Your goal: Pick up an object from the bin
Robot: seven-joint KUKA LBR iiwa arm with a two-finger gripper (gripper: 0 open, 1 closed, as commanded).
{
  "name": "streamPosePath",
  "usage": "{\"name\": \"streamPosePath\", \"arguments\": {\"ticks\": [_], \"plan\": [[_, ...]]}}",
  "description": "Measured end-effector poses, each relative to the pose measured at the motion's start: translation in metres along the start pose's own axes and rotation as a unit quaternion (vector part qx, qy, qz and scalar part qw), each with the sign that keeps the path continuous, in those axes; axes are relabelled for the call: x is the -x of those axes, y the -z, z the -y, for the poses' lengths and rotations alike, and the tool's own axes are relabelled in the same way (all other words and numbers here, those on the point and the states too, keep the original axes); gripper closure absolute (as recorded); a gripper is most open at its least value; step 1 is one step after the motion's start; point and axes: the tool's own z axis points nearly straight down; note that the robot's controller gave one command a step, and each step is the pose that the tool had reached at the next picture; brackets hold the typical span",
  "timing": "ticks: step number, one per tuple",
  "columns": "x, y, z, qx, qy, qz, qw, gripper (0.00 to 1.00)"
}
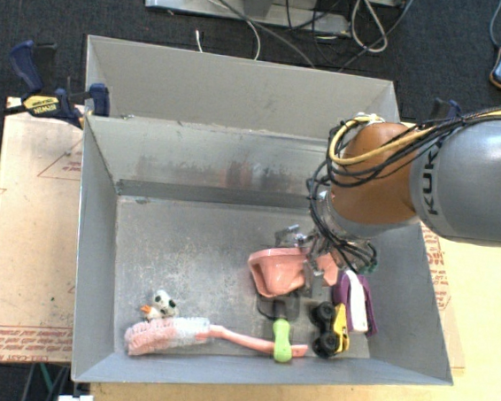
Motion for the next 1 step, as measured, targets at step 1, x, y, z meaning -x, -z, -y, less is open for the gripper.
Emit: {"name": "streamPosePath", "arguments": {"ticks": [1], "plan": [[-0.0018,0.0100,-0.0016,0.002,0.000,-0.0031,1.0000,1.00]]}}
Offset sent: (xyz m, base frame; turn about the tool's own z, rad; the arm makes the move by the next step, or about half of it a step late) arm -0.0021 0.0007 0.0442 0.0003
